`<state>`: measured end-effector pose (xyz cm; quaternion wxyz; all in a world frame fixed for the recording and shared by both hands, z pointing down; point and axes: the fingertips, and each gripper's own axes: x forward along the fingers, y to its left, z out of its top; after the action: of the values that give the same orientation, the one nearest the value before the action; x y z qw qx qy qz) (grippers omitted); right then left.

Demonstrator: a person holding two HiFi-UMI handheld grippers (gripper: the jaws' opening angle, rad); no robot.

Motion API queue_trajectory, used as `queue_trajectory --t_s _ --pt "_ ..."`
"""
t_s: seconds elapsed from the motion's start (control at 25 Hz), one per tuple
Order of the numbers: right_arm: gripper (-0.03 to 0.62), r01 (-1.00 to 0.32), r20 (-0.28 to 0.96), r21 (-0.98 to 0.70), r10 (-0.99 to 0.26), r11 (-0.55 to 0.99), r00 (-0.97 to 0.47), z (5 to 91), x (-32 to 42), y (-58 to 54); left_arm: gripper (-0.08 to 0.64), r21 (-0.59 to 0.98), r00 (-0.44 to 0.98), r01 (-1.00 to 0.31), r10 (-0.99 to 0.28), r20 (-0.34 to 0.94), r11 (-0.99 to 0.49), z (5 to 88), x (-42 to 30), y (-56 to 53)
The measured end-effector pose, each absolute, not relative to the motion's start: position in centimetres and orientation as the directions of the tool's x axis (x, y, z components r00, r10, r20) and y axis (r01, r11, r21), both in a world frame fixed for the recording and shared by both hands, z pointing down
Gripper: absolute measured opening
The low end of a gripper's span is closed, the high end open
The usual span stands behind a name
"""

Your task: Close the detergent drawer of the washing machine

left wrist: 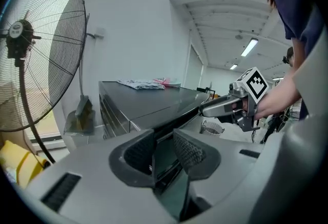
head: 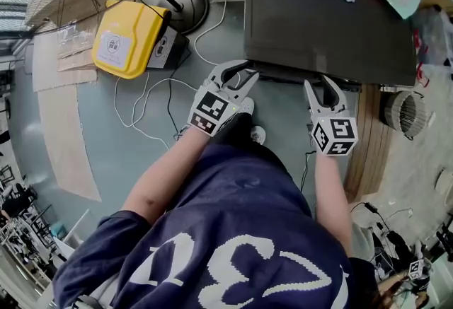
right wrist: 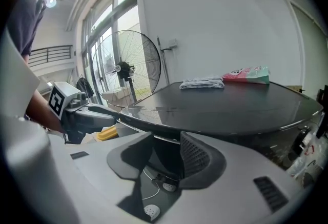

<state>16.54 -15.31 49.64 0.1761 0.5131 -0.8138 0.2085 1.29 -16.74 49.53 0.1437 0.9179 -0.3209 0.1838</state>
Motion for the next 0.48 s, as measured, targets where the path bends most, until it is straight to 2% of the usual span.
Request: queue_trajectory --t_s 0.48 --pt "0.187 -0.929 0.488 -0.110 -0.795 0.354 -0.361 49.52 17.06 -14.92 0.132 0.091 0.691 -0.678 -0.590 0.417 -0.730 49.26 0.99 -16.52"
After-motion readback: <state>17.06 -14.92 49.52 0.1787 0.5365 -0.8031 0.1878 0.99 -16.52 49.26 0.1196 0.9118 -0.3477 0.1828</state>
